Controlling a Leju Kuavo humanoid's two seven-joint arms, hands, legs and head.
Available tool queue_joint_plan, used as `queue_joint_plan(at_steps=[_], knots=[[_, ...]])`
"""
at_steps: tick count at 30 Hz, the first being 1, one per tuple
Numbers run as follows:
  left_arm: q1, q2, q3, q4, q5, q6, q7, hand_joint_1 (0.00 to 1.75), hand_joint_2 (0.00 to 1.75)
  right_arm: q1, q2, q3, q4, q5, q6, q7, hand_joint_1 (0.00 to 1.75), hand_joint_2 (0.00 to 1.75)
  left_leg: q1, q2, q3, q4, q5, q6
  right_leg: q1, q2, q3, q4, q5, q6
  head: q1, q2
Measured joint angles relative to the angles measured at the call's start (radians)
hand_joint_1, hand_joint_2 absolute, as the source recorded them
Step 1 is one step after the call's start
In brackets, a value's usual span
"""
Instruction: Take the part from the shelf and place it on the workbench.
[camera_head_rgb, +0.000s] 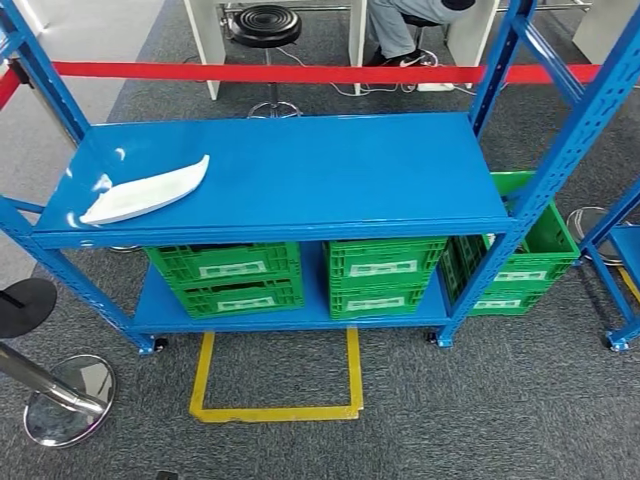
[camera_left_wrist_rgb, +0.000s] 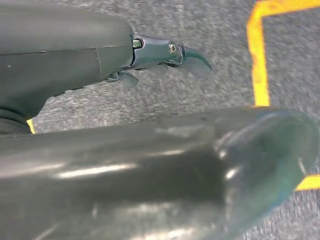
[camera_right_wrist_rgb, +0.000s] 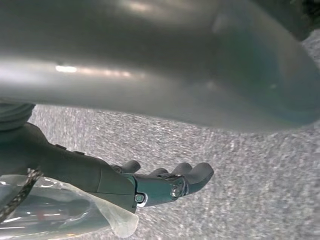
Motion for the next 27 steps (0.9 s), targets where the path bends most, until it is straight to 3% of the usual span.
queue_joint_plan(at_steps=[1,3,5,6,7,8,9,10,12,14,16,18,20,21,22,24,25,27], knots=[[0.0,0.0,-0.001,0.0,0.0,0.001,0.0,0.0,0.0,-0.001,0.0,0.001,0.0,0.0,-0.001,-0.001,0.0,0.0,0.004,-0.012,0.004,-0.008,0.004,0.006,-0.001,0.029,-0.008,0.025,-0.017,0.004,0.003,0.0],[-0.004,-0.001,-0.003,0.0,0.001,0.001,-0.001,0.0,0.0,0.0,-0.001,0.003,0.0,0.0,-0.002,-0.002,0.0,0.0,0.007,-0.035,0.008,-0.014,0.008,0.014,-0.001,0.096,-0.064,0.135,-0.072,0.007,0.009,0.0],[-0.006,-0.002,-0.005,0.0,0.002,0.001,-0.001,0.0,0.0,0.005,-0.002,0.004,0.0,0.0,-0.003,-0.001,0.0,0.0,0.006,-0.064,0.008,-0.014,0.006,0.018,-0.001,0.117,-0.132,0.249,-0.103,0.009,0.01,0.0],[-0.005,-0.002,-0.006,0.0,0.002,0.001,-0.001,0.0,0.0,0.006,-0.002,0.004,0.0,0.0,-0.003,-0.001,0.0,0.0,0.005,-0.079,0.01,-0.013,0.004,0.018,-0.001,0.119,-0.149,0.265,-0.092,0.009,0.01,0.0],[-0.004,-0.002,-0.006,0.0,0.003,0.001,-0.001,0.0,0.0,0.007,-0.003,0.004,0.0,0.0,-0.003,-0.002,0.0,0.0,0.005,-0.094,0.013,-0.013,0.002,0.016,-0.002,0.121,-0.147,0.239,-0.06,0.009,0.01,0.0],[-0.004,-0.003,-0.007,0.0,0.003,0.0,-0.001,0.0,0.0,0.007,-0.003,0.004,0.0,0.0,-0.004,-0.002,0.0,0.0,0.006,-0.109,0.017,-0.011,-0.002,0.014,-0.003,0.131,-0.126,0.177,-0.013,0.009,0.01,0.0],[-0.004,-0.003,-0.007,0.0,0.003,0.0,-0.001,0.0,0.0,0.007,-0.004,0.005,0.0,0.0,-0.004,-0.002,0.0,0.0,0.006,-0.122,0.019,-0.009,-0.006,0.009,-0.007,0.157,-0.1,0.111,0.023,0.008,0.01,0.0],[-0.005,-0.003,-0.008,0.0,0.003,0.0,-0.001,0.0,0.0,0.008,-0.004,0.005,0.0,0.0,-0.004,-0.002,0.0,0.0,0.006,-0.134,0.019,-0.004,-0.01,0.004,-0.01,0.184,-0.076,0.051,0.046,0.006,0.01,0.0],[-0.007,-0.002,-0.009,0.0,0.003,0.0,-0.001,0.0,0.0,0.008,-0.004,0.005,0.0,0.0,-0.004,-0.002,0.0,0.0,0.008,-0.156,0.012,0.0,-0.013,-0.007,-0.012,0.217,-0.05,0.002,0.049,-0.002,0.01,0.0],[-0.005,-0.001,-0.011,0.0,0.003,0.0,-0.001,0.0,0.0,0.008,-0.004,0.005,0.0,0.0,-0.005,-0.003,0.0,0.0,0.012,-0.174,0.006,-0.001,-0.013,-0.018,-0.011,0.197,-0.04,-0.006,0.046,-0.013,0.01,0.0],[-0.004,0.0,-0.013,0.0,0.003,0.0,-0.001,0.0,0.0,0.008,-0.005,0.005,0.0,0.0,-0.006,-0.003,0.0,0.0,0.009,-0.133,-0.008,0.032,-0.026,-0.029,-0.013,0.169,-0.025,-0.014,0.042,-0.028,0.005,0.0],[-0.008,0.0,-0.013,0.0,0.003,0.001,-0.001,0.0,0.0,0.01,-0.005,0.006,0.0,0.0,-0.006,-0.003,0.0,0.0,0.008,-0.066,-0.067,0.141,-0.067,-0.04,-0.013,0.138,-0.006,-0.019,0.028,-0.036,-0.001,0.0],[-0.009,-0.001,-0.014,0.0,0.003,0.001,-0.001,0.0,0.0,0.014,-0.005,0.006,0.0,0.0,-0.004,-0.003,0.0,0.0,0.013,-0.045,-0.145,0.269,-0.099,-0.046,-0.012,0.109,0.009,-0.02,0.009,-0.035,-0.002,0.0],[-0.006,-0.002,-0.014,0.0,0.003,0.001,-0.001,0.0,0.0,0.015,-0.005,0.006,0.0,0.0,-0.003,-0.003,0.0,0.0,0.015,-0.042,-0.167,0.297,-0.092,-0.047,-0.012,0.097,0.018,-0.02,-0.002,-0.034,-0.003,0.0],[-0.003,-0.002,-0.014,0.0,0.003,0.001,-0.001,0.0,0.0,0.015,-0.005,0.006,0.0,0.0,-0.001,-0.003,0.0,0.0,0.017,-0.041,-0.168,0.282,-0.064,-0.047,-0.013,0.088,0.03,-0.02,-0.013,-0.032,-0.003,0.0],[0.001,0.0,-0.014,0.0,0.003,0.002,-0.001,0.0,0.0,0.013,-0.005,0.006,0.0,-0.001,0.002,-0.005,0.0,0.0,0.016,-0.034,-0.124,0.162,0.019,-0.041,-0.015,0.075,0.059,-0.022,-0.034,-0.027,-0.002,0.0],[0.001,0.001,-0.015,0.0,0.004,0.002,-0.001,0.0,0.0,0.011,-0.005,0.006,0.0,-0.001,0.003,-0.006,0.0,0.0,0.012,-0.028,-0.097,0.101,0.043,-0.035,-0.014,0.071,0.069,-0.024,-0.044,-0.023,-0.002,0.0],[0.001,0.002,-0.015,0.0,0.005,0.002,-0.001,0.0,0.0,0.008,-0.005,0.006,0.0,-0.002,0.004,-0.008,0.0,0.0,0.004,-0.018,-0.068,0.039,0.042,-0.02,-0.013,0.066,0.089,-0.034,-0.053,-0.01,-0.002,0.0]])
